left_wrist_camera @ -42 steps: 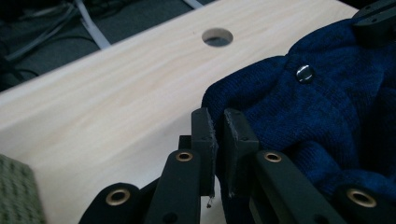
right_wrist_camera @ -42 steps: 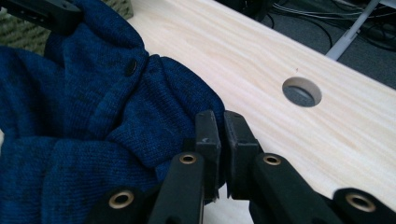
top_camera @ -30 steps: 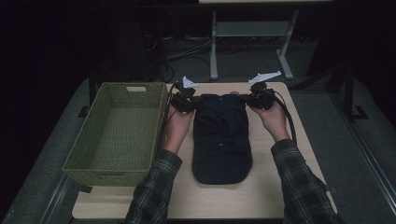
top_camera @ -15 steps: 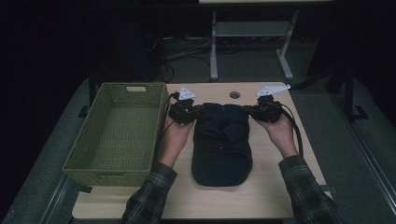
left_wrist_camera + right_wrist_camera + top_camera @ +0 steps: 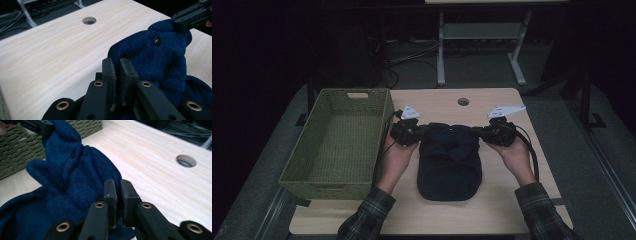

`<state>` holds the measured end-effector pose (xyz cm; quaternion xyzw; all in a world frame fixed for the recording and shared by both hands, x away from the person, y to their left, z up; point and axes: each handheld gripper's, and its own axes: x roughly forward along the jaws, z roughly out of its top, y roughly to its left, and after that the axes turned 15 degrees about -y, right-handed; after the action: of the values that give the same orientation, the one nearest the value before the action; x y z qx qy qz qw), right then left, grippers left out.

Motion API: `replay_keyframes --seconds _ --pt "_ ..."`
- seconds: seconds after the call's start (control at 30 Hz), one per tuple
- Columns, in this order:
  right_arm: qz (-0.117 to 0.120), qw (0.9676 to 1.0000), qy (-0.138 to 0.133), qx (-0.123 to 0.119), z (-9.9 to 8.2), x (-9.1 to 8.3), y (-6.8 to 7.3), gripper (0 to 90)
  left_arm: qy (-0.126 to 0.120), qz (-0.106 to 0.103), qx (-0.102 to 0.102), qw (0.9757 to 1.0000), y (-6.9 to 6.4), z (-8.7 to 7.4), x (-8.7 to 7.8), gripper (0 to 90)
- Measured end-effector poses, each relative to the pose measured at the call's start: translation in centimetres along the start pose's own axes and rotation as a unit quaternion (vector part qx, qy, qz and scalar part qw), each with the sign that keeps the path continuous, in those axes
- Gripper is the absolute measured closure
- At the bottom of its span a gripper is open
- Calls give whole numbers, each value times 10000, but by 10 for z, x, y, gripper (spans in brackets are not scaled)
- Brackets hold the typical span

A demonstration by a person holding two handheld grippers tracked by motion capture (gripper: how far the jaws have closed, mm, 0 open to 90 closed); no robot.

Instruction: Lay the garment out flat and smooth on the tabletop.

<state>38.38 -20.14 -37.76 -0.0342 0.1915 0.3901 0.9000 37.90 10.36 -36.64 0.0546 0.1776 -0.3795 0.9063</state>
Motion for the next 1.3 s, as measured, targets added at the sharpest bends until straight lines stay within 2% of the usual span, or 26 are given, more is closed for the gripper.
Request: replay_keyframes --seconds 0.27,0.53,0.77,0.97,1.13,1.2,1.3 --pt "82 10000 -12 37 -15 -7 10 830 88 -42 4 10000 -11 -12 -6 828" --pt "224 9997 26 77 -32 -17 19 816 226 -143 135 9996 -28 -24 -14 821" --pt "322 9994 -12 88 -44 -28 31 802 308 -235 84 9992 -37 -35 -22 816" --pt "435 9990 22 124 -55 -34 41 775 399 -249 135 9988 -44 -45 -27 801" --pt "489 9986 65 184 -61 -36 46 759 441 -261 91 9986 -48 -55 -30 790" --pt "508 9985 90 202 -63 -36 47 738 440 -271 86 9986 -49 -57 -30 768" --pt "551 9982 68 237 -61 -38 48 676 323 -254 14 9992 -49 -53 -35 687"
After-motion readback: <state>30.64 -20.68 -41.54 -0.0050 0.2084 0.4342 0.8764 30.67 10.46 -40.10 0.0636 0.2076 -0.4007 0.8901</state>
